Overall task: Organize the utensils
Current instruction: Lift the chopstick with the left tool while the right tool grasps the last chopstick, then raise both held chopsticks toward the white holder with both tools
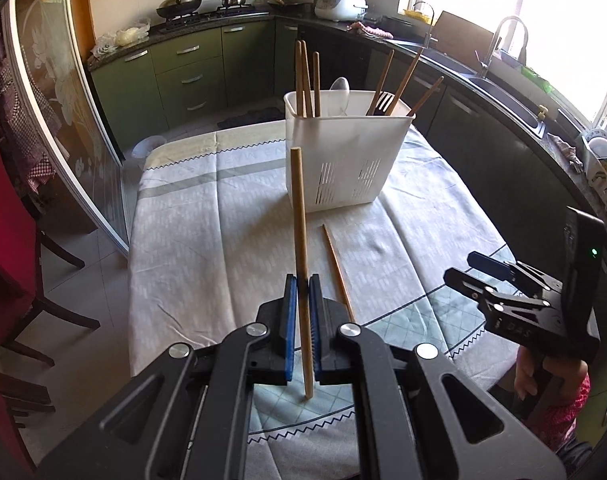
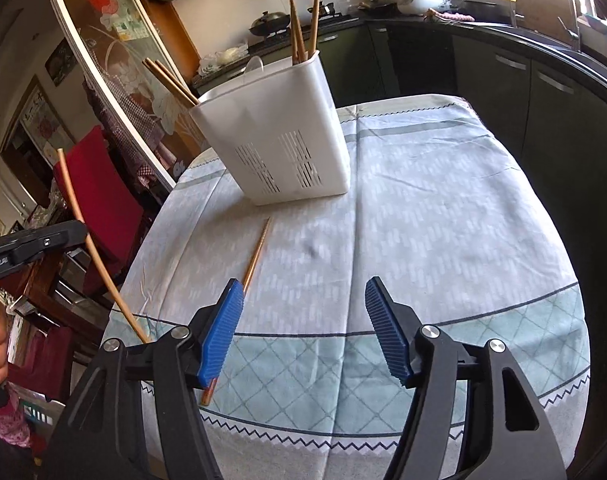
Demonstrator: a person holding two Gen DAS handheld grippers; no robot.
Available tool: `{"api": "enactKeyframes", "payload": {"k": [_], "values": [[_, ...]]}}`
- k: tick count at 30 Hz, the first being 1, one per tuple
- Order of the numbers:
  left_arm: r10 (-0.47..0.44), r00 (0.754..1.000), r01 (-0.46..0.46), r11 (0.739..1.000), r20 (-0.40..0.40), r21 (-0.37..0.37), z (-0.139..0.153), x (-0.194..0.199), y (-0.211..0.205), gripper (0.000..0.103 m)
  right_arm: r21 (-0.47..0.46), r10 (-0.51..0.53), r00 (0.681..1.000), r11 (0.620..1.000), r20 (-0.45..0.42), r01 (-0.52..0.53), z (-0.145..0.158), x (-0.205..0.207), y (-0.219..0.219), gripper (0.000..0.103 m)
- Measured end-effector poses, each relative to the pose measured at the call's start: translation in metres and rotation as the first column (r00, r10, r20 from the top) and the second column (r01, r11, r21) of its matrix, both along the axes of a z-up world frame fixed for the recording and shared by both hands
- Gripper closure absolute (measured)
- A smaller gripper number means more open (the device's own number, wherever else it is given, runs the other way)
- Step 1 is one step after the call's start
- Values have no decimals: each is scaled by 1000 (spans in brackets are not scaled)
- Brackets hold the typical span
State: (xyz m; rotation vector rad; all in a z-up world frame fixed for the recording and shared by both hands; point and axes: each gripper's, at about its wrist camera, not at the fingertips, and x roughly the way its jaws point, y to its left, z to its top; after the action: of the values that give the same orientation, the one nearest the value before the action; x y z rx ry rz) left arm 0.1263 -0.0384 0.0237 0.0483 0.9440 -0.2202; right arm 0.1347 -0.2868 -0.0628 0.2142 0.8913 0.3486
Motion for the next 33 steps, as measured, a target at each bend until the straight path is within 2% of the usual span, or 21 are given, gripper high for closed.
{"api": "enactKeyframes", "payload": {"k": [3,5,8,13,20,22,24,28,31,33], "values": [[1,1000,-1,1000,16,-14,2,-10,9,97,-51,40,996,998,-78,-44,-7,32,29,40],[2,1000,-2,1000,20,-24,2,-12,14,97,-68,70,987,994,-148,-80,-17,56,53,48],[5,1000,-4,999,22,-41,2,-14,23,97,-119,98,967,985,-235,-129,-34,85,89,53],[-5,1000,6,998,30,-55,2,-16,30,97,-236,70,943,960,-326,-153,-60,116,128,59],[-22,999,25,998,40,-65,-2,-15,32,97,-306,52,948,940,-313,-153,-67,120,154,71],[-23,999,26,998,43,-63,-2,-15,32,97,-340,47,953,928,-298,-152,-68,120,160,80],[-25,999,28,998,44,-62,-2,-15,32,97,-346,56,955,924,-291,-160,-69,119,166,93],[-23,999,26,998,44,-63,-2,-15,32,97,-347,63,956,923,-285,-164,-70,119,173,96],[-23,999,26,998,45,-61,-3,-16,32,97,-292,69,963,945,-262,-147,-63,117,171,96],[-26,999,28,998,44,-55,-2,-16,30,97,-252,85,968,957,-234,-145,-47,108,162,96]]}}
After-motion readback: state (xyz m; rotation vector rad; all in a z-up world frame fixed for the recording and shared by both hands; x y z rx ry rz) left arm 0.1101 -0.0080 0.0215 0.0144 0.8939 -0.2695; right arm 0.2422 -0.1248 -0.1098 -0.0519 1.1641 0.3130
